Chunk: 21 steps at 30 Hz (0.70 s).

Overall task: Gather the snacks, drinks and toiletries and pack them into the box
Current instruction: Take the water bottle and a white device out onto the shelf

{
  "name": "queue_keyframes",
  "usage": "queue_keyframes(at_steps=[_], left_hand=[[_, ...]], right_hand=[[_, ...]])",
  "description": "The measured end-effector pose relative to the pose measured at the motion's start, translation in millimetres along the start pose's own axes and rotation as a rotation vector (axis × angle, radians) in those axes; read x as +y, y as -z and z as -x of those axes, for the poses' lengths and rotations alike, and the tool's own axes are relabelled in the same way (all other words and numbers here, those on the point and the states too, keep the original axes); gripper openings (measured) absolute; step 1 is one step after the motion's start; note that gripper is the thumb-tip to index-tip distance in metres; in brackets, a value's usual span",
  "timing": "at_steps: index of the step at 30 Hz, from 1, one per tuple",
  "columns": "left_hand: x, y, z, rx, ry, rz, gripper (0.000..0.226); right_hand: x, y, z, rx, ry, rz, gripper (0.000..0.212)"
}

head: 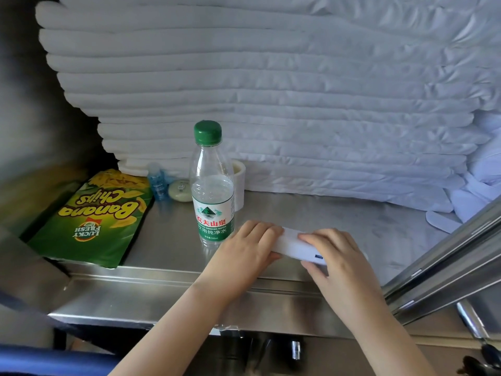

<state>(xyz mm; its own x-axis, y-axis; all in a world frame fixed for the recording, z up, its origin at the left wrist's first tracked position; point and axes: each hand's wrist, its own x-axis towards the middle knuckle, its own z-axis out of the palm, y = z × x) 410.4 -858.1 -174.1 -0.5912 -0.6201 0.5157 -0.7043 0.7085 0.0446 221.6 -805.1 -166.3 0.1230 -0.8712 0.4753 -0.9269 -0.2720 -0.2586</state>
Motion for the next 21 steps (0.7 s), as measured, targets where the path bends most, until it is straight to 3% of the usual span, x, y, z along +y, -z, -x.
queue_keyframes(at_steps=[8,10,15,21], left_hand=[[6,1,-4,0.093,0.123,0.074,0.025],[8,-5,-3,0.109,0.185,0.055,0.032],[15,-12,-3,0.091,0.249,-0.03,0.07],[17,-13,-9,-0.001,0.273,-0.004,0.078]], right_hand=[[2,-5,-4,0.147,-0.108,-0.118,0.032],[0,-7,-6,0.172,-0.115,-0.108,0.033],[-8,-17,-8,0.15,-0.121,0.078,0.053],[-2,-26,-13,0.009,-0.129,0.139,0.084]])
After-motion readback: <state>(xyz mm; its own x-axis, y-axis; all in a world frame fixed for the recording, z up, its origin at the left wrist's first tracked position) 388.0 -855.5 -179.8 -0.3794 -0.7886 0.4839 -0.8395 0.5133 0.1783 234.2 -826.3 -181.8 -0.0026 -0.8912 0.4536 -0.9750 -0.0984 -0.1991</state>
